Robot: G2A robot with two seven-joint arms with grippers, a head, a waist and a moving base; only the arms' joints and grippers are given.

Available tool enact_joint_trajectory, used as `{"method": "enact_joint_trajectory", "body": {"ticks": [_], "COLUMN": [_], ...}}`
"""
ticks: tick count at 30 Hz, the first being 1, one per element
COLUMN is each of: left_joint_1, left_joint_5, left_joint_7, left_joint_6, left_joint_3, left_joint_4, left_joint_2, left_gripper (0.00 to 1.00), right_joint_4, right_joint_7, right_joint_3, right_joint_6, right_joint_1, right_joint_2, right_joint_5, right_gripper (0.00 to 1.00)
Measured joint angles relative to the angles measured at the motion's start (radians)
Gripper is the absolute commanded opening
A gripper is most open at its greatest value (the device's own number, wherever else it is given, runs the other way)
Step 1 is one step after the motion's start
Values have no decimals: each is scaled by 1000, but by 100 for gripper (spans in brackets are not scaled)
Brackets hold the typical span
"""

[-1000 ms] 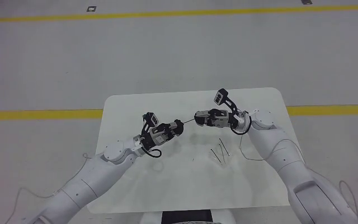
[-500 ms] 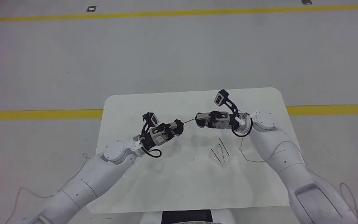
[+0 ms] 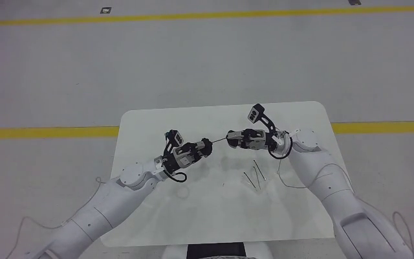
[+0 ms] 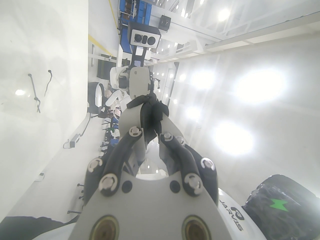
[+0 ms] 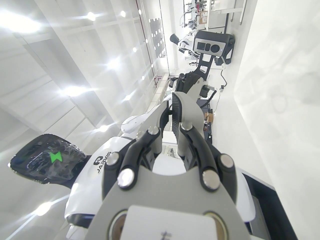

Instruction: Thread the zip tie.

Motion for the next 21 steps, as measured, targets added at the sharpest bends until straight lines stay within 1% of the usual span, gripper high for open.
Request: {"method": "enact_joint_trajectory", "body": {"ticks": [6,21], "left_joint_1": [0,0], "left_joint_5": [0,0], "left_joint_7": [0,0], "left_joint_6": [0,0], "left_joint_3": [0,0], "left_joint_4": [0,0], "left_joint_2": [0,0], "left_gripper": [0,0], "right_joint_4": [-6,-13], "right_joint_7": [4,9], "right_joint_3": [7,19], "right_joint_6": [-2,-7], "right_joint_1": [-3,-11], "right_joint_2": [0,0], "right_joint_5": [-3,-8], "right_gripper": [9,9]}}
